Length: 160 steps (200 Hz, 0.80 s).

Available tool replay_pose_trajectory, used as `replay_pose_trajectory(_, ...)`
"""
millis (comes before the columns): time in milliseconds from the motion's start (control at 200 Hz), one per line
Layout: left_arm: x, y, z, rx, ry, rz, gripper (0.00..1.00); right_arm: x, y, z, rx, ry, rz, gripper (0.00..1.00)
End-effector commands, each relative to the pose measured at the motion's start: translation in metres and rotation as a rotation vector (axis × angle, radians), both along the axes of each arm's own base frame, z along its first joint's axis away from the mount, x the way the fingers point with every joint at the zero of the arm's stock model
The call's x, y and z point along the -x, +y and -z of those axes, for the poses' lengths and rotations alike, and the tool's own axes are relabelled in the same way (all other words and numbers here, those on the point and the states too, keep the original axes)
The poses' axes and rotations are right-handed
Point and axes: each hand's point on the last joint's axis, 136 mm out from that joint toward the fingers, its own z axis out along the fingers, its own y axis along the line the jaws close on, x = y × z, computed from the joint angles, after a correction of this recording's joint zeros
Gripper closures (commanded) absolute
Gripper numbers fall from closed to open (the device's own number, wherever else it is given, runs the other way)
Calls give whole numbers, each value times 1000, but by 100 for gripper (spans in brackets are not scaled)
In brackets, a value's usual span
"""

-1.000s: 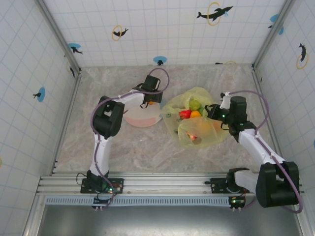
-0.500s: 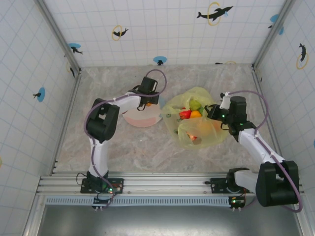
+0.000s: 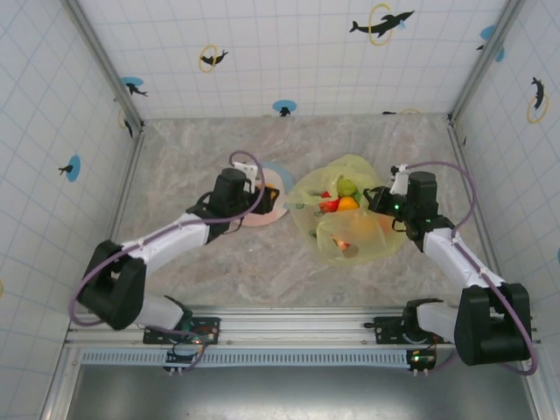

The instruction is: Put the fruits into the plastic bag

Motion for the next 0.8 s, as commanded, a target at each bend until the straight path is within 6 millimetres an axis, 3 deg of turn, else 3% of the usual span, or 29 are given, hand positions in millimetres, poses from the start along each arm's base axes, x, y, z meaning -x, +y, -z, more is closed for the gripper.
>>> replay_pose_trajectory(0, 34, -36, -16, 120, -10, 133, 39, -2, 2, -1, -11, -23, -4, 100)
replay_pose_trajectory(155, 59, -78, -10, 104, -21, 265, 40, -2, 2, -1, -15, -24, -5, 100)
replay_pose_trajectory(475, 54, -138, 17, 80, 54, 394, 40, 2, 2, -2, -7, -27, -6, 100)
replay_pose_trajectory(525, 58, -143, 29, 69, 75, 413, 39, 2, 3, -2, -14, -26, -8, 100)
replay_pose_trajectory(560, 53, -155, 19, 88, 58, 427, 39, 2, 3, -2, -18, -26, -9, 100)
replay_pose_trajectory(796, 37, -189, 22, 103, 48, 453, 39, 0, 5, -8, -24, -38, -10, 100)
